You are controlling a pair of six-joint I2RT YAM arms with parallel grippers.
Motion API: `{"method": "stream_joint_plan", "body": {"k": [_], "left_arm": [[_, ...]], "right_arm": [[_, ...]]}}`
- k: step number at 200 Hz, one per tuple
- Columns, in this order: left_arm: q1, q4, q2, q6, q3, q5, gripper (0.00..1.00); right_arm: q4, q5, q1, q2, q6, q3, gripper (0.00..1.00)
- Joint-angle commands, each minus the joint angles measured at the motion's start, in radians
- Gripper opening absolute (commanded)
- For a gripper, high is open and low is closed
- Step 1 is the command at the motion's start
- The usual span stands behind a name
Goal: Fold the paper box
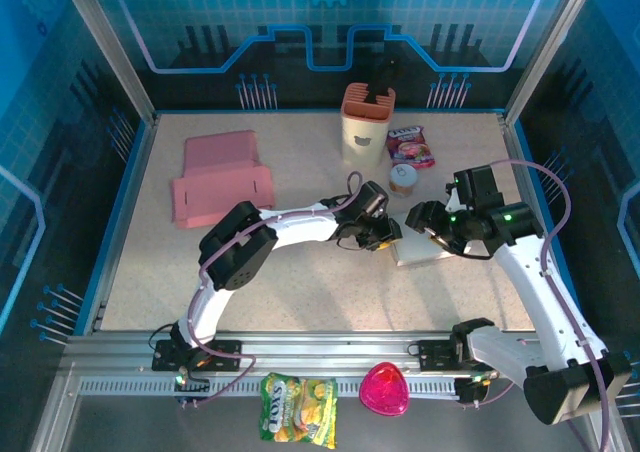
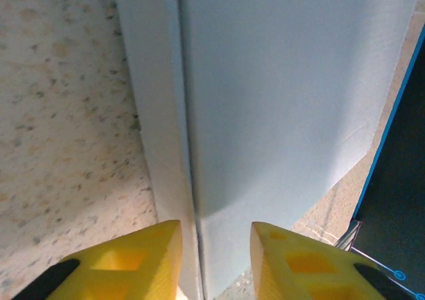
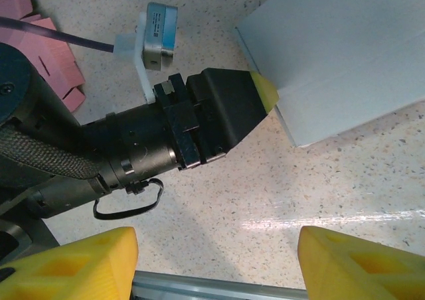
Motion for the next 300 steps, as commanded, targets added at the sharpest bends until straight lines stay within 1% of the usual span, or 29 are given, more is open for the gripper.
{"method": "stream_joint_plan", "body": {"k": [1, 22, 41, 57, 76, 95, 110, 129, 146, 158, 174, 187, 199, 216, 237, 257, 291, 300], "left_arm": [[0.037, -0.081, -0.144, 0.029, -0.065, -0.025, 0.35], [0.103, -0.118, -0.297, 0.036, -0.195, -0.048, 0.35], [0.214, -0.179, -0.439, 0.062, -0.311, -0.052, 0.34], [0.358, -0.263, -0.531, 0.122, -0.376, -0.052, 0.34], [0.572, -0.353, -0.579, 0.215, -0.394, -0.029, 0.32], [0.760, -0.406, -0.565, 0.296, -0.369, -0.041, 0.32], [0.877, -0.454, -0.491, 0.341, -0.311, -0.043, 0.31], [0.967, -0.490, -0.381, 0.380, -0.241, -0.072, 0.30], [1.003, -0.501, -0.306, 0.400, -0.199, -0.094, 0.28], [1.004, -0.489, -0.276, 0.398, -0.194, -0.094, 0.26], [0.988, -0.427, -0.265, 0.353, -0.237, -0.038, 0.23], [0.948, -0.401, -0.281, 0.325, -0.278, -0.038, 0.22], [0.907, -0.349, -0.308, 0.264, -0.344, -0.035, 0.22], [0.842, -0.259, -0.351, 0.141, -0.457, -0.036, 0.18], [0.743, -0.172, -0.404, -0.002, -0.559, -0.073, 0.15], [0.653, -0.070, -0.444, -0.187, -0.641, -0.096, 0.12], [0.440, 0.058, -0.469, -0.458, -0.671, -0.188, 0.09], [0.391, 0.143, -0.461, -0.548, -0.693, -0.202, 0.08]], "right_arm": [[0.041, -0.063, -0.003, 0.012, -0.013, -0.019, 0.66], [0.069, -0.036, 0.049, 0.035, -0.006, -0.015, 0.65], [0.111, -0.015, 0.116, 0.066, 0.015, -0.012, 0.65], [0.177, -0.023, 0.168, 0.091, 0.052, -0.024, 0.65], [0.233, -0.018, 0.228, 0.129, 0.082, -0.023, 0.64], [0.258, -0.012, 0.273, 0.167, 0.090, -0.004, 0.64], [0.270, -0.013, 0.296, 0.190, 0.093, 0.007, 0.64], [0.284, -0.018, 0.313, 0.209, 0.096, 0.016, 0.64], [0.293, -0.025, 0.324, 0.219, 0.103, 0.016, 0.64], [0.298, -0.035, 0.329, 0.228, 0.104, 0.014, 0.64], [0.297, -0.042, 0.334, 0.238, 0.103, 0.011, 0.64], [0.303, -0.050, 0.334, 0.241, 0.105, 0.003, 0.64], [0.306, -0.055, 0.334, 0.243, 0.105, -0.001, 0.64], [0.310, -0.062, 0.332, 0.252, 0.098, -0.001, 0.64], [0.317, -0.080, 0.327, 0.267, 0.091, -0.001, 0.64], [0.322, -0.092, 0.325, 0.277, 0.083, -0.006, 0.64], [0.354, -0.139, 0.316, 0.286, 0.106, -0.048, 0.64], [0.370, -0.149, 0.314, 0.285, 0.124, -0.069, 0.65]]}}
